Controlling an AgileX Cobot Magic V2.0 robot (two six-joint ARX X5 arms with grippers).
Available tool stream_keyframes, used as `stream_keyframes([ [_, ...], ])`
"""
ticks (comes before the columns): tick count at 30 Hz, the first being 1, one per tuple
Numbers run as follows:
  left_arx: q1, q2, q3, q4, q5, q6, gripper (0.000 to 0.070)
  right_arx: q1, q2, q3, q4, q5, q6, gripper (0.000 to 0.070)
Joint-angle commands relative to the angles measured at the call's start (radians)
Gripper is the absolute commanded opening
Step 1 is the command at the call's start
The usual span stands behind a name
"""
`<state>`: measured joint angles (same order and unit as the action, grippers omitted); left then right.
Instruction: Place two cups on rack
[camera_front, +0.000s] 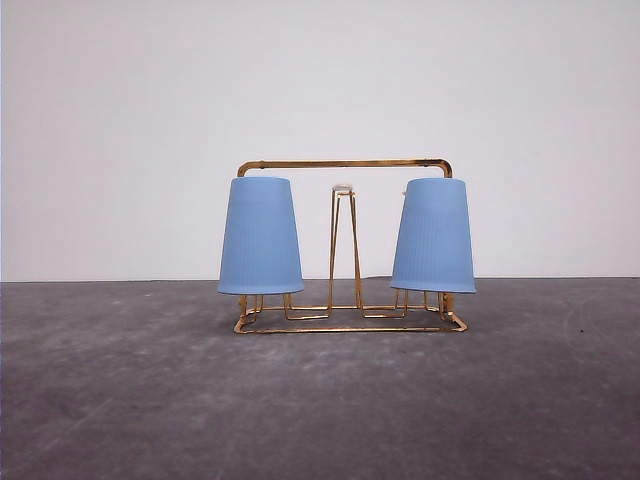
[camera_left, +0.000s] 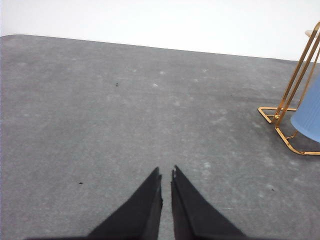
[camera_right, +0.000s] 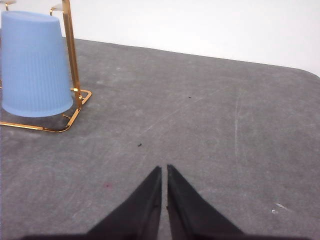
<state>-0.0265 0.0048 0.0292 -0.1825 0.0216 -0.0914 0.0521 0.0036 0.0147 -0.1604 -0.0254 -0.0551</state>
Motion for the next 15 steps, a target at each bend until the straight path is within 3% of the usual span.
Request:
stream_keyframes([
  [1, 0.0, -0.002, -0.015, -0.004, -0.003, -0.001, 0.0016, 0.002, 0.0, -0.002, 0.011, 0.0, 0.003, 0.0017],
  [15, 0.0, -0.002, -0.015, -0.004, -0.003, -0.001, 0.0016, 0.002, 0.0, -0.002, 0.011, 0.0, 0.003, 0.0017],
])
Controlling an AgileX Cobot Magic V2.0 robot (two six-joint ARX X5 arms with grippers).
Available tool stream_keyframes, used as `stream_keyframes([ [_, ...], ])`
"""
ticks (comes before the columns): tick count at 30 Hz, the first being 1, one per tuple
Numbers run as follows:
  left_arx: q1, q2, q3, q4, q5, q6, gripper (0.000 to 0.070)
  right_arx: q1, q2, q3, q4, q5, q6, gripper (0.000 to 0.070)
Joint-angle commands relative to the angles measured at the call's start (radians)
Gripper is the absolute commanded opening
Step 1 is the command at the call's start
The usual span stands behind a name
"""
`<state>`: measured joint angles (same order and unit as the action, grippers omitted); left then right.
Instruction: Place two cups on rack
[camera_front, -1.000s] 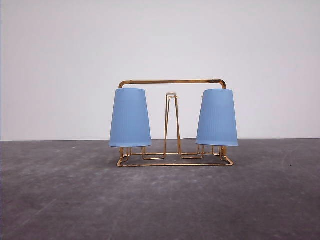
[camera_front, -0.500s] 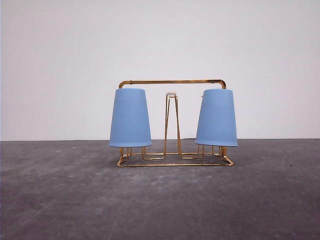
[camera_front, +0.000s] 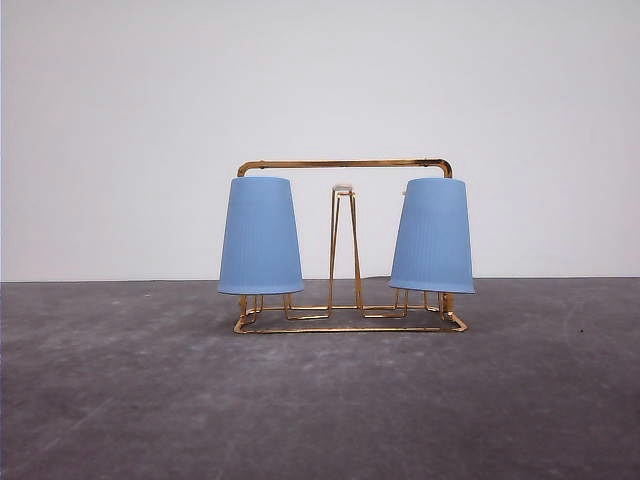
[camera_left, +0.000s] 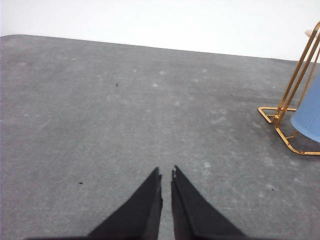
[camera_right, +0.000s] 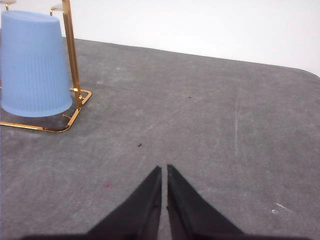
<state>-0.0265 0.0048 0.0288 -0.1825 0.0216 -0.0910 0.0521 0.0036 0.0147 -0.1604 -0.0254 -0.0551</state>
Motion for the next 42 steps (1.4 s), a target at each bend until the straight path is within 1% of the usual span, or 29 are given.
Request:
stream_keyframes([
  [1, 0.0, -0.002, -0.015, -0.004, -0.003, -0.001, 0.0016, 0.002, 0.0, -0.002, 0.01, 0.0, 0.003, 0.0017],
  [42, 0.0, -0.002, -0.015, -0.004, -0.003, -0.001, 0.0016, 0.002, 0.0, -0.002, 0.01, 0.0, 0.003, 0.0017],
])
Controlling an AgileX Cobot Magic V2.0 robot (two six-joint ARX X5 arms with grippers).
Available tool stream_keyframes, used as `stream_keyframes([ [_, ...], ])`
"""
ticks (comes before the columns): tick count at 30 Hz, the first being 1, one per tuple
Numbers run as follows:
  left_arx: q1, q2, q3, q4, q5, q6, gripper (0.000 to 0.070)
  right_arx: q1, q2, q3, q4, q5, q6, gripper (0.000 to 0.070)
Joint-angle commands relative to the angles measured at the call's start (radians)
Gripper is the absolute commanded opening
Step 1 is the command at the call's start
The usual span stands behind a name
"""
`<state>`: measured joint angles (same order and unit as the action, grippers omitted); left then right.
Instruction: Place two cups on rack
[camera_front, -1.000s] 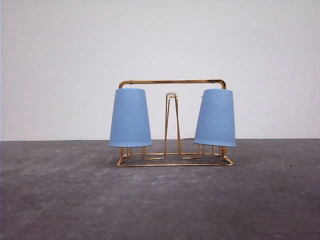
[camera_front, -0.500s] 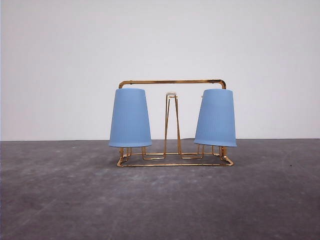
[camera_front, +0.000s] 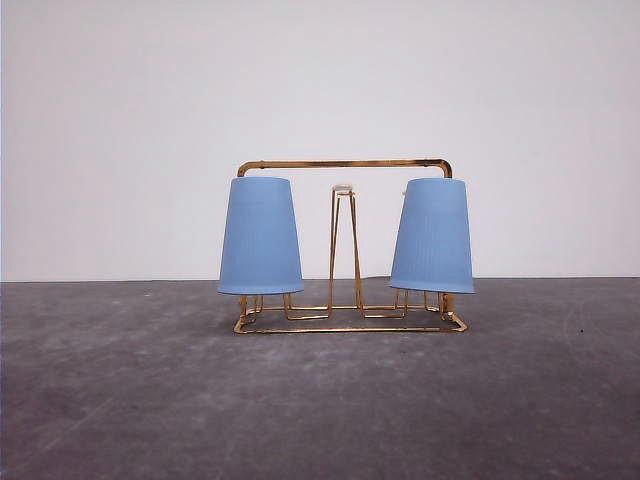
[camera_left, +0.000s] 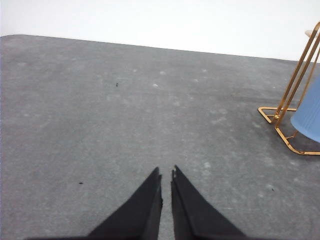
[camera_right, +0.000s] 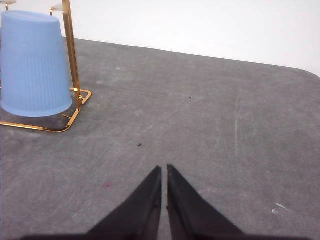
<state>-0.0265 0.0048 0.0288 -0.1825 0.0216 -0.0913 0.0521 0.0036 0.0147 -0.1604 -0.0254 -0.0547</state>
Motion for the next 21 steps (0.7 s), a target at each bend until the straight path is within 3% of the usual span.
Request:
stream_keyframes([
  [1, 0.0, -0.002, -0.015, -0.004, -0.003, -0.001, 0.0016, 0.002, 0.0, -0.002, 0.011, 0.0, 0.002, 0.0017],
  [21, 0.0, -0.002, -0.015, -0.004, -0.003, -0.001, 0.0016, 0.002, 0.0, -0.002, 0.011, 0.0, 0.002, 0.0017],
])
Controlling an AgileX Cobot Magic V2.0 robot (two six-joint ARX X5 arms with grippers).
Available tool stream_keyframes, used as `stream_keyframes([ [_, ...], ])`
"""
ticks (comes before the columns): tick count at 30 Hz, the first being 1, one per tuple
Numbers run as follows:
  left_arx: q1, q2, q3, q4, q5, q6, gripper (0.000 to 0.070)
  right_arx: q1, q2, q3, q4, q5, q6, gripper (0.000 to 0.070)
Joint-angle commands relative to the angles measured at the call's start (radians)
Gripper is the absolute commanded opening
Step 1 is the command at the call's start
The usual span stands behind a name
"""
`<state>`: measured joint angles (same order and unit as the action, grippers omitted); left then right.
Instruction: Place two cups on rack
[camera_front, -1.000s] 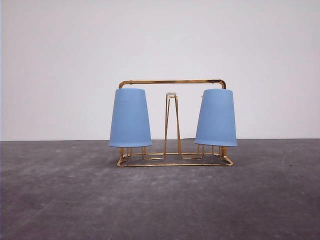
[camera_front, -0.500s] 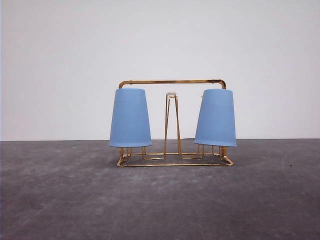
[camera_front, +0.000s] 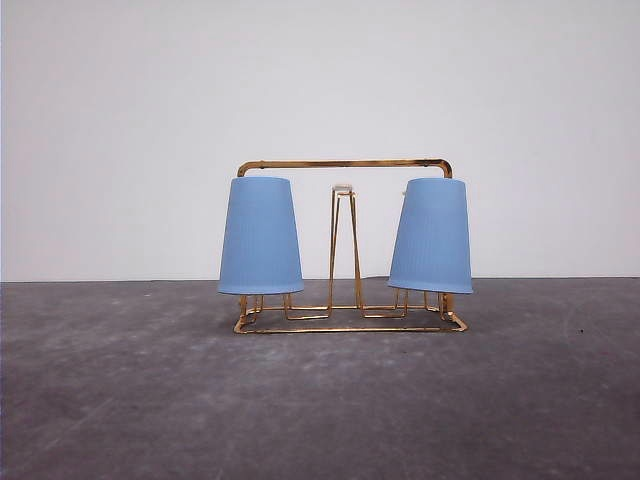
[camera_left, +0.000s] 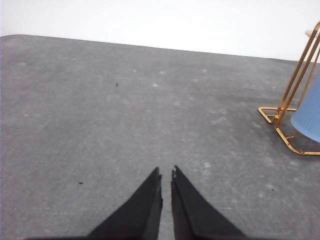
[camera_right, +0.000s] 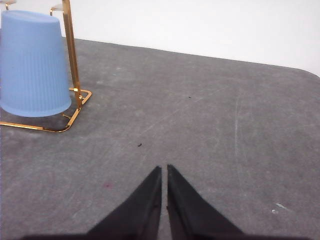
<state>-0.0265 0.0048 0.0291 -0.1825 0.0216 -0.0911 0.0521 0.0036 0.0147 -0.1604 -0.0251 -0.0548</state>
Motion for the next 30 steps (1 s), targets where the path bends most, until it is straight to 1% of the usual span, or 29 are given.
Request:
stream_keyframes([
  [1, 0.0, -0.002, -0.015, -0.004, -0.003, -0.001, 0.0016, 0.002, 0.0, -0.002, 0.011, 0.0, 0.002, 0.0017],
  [30, 0.0, -0.002, -0.015, -0.004, -0.003, -0.001, 0.0016, 0.002, 0.0, -0.002, 0.011, 0.0, 0.002, 0.0017],
])
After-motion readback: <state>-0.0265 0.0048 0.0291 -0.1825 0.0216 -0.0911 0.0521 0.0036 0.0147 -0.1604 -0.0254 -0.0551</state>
